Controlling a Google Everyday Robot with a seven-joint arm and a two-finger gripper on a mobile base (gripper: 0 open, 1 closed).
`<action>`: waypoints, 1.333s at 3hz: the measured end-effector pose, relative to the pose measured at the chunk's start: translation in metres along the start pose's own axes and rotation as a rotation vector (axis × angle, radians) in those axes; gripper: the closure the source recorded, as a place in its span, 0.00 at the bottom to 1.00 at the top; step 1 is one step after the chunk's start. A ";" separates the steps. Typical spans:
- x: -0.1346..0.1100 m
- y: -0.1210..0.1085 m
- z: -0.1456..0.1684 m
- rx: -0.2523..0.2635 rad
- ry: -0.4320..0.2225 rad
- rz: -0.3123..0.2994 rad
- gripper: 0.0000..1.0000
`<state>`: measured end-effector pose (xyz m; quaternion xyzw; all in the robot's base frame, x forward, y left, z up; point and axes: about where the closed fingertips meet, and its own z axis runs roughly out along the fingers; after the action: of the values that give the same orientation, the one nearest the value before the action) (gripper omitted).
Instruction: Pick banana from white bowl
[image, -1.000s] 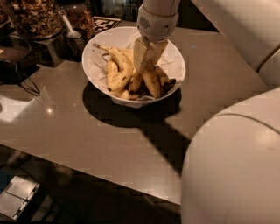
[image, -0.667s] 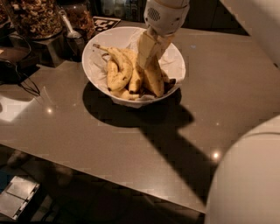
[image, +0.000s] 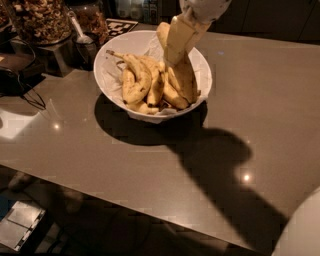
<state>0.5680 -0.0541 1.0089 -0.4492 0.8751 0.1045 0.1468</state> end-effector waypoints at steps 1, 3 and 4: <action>0.005 0.010 -0.018 -0.061 -0.047 -0.065 1.00; 0.025 0.003 -0.034 -0.114 -0.106 -0.084 1.00; 0.049 -0.007 -0.030 -0.139 -0.101 -0.049 1.00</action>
Offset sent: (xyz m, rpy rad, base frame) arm -0.0784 -0.0554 0.0265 0.0722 0.1679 0.2237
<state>0.5412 -0.1048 1.0195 -0.4736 0.8460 0.1838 0.1618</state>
